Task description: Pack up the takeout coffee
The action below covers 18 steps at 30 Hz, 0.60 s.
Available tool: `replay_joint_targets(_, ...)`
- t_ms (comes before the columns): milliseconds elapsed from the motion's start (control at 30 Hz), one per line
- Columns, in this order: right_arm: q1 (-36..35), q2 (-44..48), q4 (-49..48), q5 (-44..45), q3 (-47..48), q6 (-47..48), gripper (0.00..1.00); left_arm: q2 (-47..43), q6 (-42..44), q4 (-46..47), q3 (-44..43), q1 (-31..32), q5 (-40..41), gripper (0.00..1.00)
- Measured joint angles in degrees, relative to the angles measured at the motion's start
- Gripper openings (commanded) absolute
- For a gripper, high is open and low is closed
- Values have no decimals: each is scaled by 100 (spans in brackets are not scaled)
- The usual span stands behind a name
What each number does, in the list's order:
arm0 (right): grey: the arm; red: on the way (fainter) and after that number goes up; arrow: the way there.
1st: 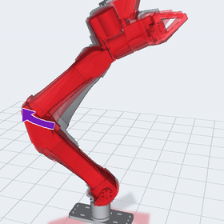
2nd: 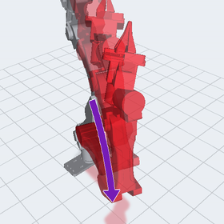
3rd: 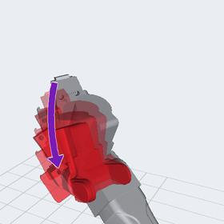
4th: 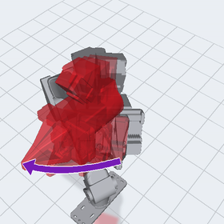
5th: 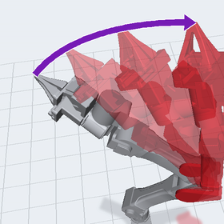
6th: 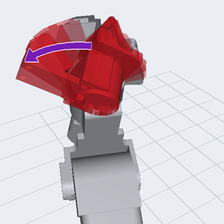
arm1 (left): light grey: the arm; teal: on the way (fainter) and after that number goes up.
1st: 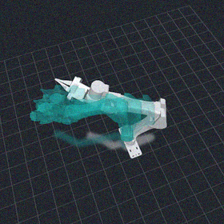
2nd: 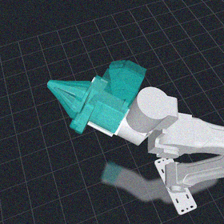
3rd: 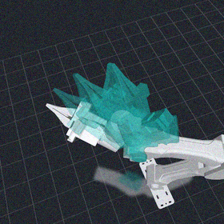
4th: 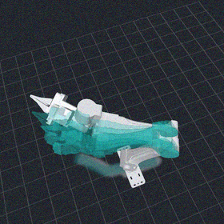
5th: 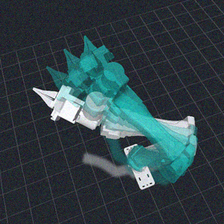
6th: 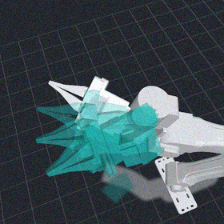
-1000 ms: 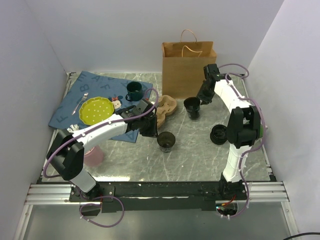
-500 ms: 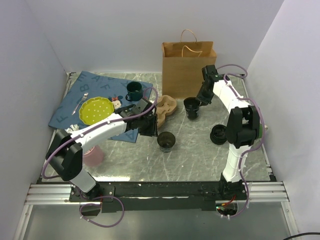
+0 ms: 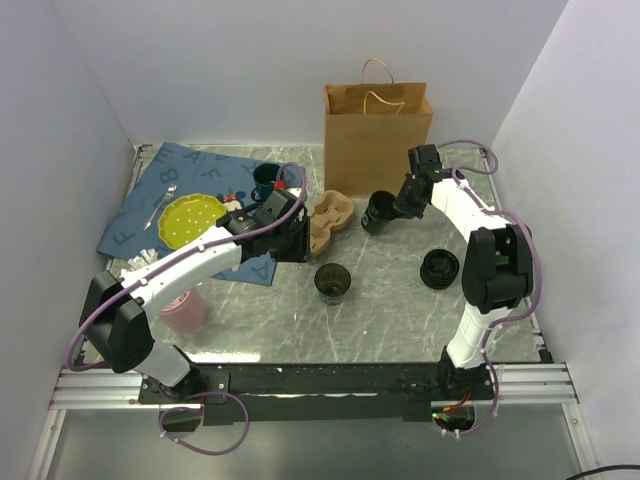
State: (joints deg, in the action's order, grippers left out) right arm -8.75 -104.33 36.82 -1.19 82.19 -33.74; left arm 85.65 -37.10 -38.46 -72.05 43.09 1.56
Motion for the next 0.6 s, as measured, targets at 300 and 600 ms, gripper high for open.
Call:
replay_joint_targets(300,-28,-9,-260,238,466,212,15,-2,-2,-120,-74,-4,243,49)
replay_joint_targets(600,-208,-234,-188,782,785,391,16,-66,0,-219,-205,-31,306,50)
